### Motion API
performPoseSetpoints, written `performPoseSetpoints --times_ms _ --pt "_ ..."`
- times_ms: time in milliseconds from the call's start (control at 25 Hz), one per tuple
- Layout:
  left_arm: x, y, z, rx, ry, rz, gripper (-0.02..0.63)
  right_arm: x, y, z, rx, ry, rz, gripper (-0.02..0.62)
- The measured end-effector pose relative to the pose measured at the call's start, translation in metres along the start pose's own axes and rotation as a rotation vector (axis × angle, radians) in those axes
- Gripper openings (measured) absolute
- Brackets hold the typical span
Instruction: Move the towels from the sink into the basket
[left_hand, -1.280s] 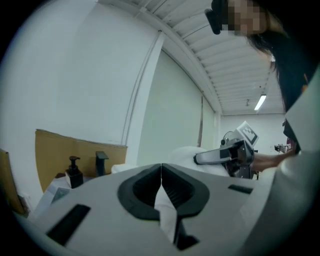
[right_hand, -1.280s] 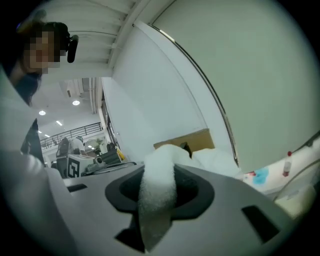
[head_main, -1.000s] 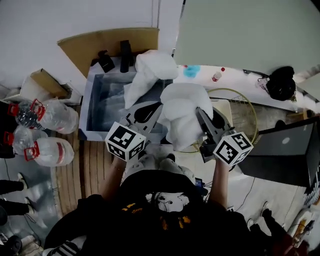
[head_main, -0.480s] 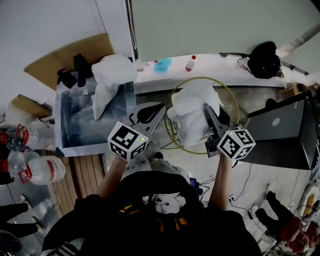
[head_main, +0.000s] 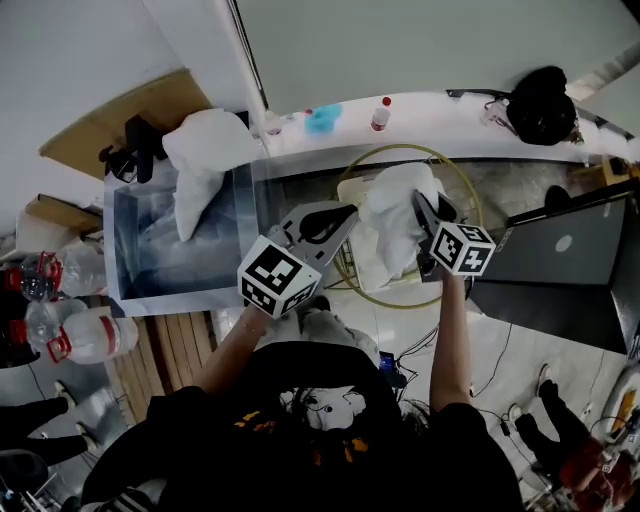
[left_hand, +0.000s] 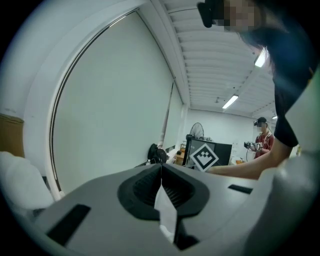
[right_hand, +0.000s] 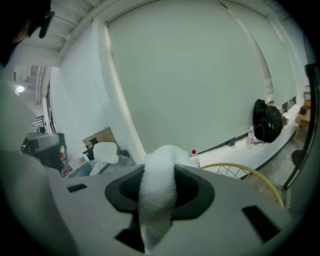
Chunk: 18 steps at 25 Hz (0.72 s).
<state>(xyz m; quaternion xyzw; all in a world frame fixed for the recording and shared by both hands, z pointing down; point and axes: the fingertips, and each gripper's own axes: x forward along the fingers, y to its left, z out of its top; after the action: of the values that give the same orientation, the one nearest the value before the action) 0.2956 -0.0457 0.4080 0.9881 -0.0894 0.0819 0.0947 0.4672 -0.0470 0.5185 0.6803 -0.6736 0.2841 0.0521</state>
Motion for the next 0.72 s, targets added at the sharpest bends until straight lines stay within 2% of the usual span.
performPoseSetpoints --times_ms 160,320,440,520,720 --pt "0.011 0.007 -0.005 -0.023 0.021 0.016 0.008 0.044 -0.033 -0.032 -0.004 0.094 -0.032 0.115" --pt "0.016 0.016 -0.009 -0.034 0.040 0.033 0.008 0.079 -0.054 -0.077 -0.039 0.223 -0.023 0.120" --pt "0.017 0.023 -0.010 -0.033 0.054 0.047 0.008 0.100 -0.064 -0.103 -0.072 0.276 -0.035 0.124" --pt "0.017 0.027 -0.012 -0.030 0.066 0.056 0.008 0.113 -0.072 -0.119 -0.058 0.304 -0.058 0.131" --pt "0.020 0.025 -0.019 -0.027 0.089 0.060 0.008 0.133 -0.084 -0.161 -0.030 0.417 -0.080 0.191"
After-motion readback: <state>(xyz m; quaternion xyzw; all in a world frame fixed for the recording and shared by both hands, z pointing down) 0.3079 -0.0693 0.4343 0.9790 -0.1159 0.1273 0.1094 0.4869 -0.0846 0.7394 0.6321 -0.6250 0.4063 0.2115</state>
